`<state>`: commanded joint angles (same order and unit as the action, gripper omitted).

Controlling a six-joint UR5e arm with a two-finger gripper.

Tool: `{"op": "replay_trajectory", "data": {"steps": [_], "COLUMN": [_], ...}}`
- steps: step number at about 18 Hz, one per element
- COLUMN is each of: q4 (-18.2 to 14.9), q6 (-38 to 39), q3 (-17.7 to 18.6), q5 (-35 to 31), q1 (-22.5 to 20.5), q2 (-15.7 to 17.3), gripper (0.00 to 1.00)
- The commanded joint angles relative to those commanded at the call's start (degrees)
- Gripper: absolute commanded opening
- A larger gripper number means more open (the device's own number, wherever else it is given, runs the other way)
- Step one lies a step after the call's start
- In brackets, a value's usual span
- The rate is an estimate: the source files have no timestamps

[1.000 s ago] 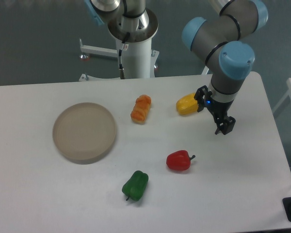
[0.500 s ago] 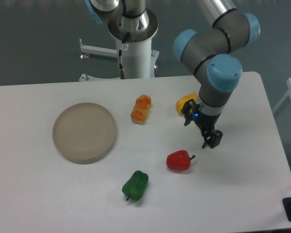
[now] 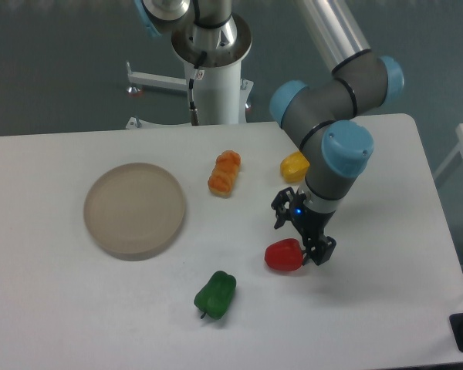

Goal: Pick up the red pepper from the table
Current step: 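Lower the gripper around the red pepper and close on it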

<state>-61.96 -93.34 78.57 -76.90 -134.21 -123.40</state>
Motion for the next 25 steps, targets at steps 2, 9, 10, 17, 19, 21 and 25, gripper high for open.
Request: {"op": "replay_trajectory", "data": {"steps": [2,9,10,17,19,21,25], "q4": [0.1,0.3,0.3,0.1,0.0,-0.4,-2.2], "q6": [-0.3,-1.7,-1.7,-1.8,-1.8,-1.8,-0.9], "q3": [0.2,0.4,0.4,0.4,0.4,0.0,-0.4], "q5": [0.0,-8.3,-8.4,-8.4,-8.5,-8.5,-10.1], "q1": [0.1,3.2,3.5,3.7,3.6,3.5,3.3], "q2": [-0.3,-2.1,-2.5,-3.1,-3.1,-2.8,-1.0], "gripper": [1.0,1.0,1.0,0.98,0.72,0.52,0.46]}}
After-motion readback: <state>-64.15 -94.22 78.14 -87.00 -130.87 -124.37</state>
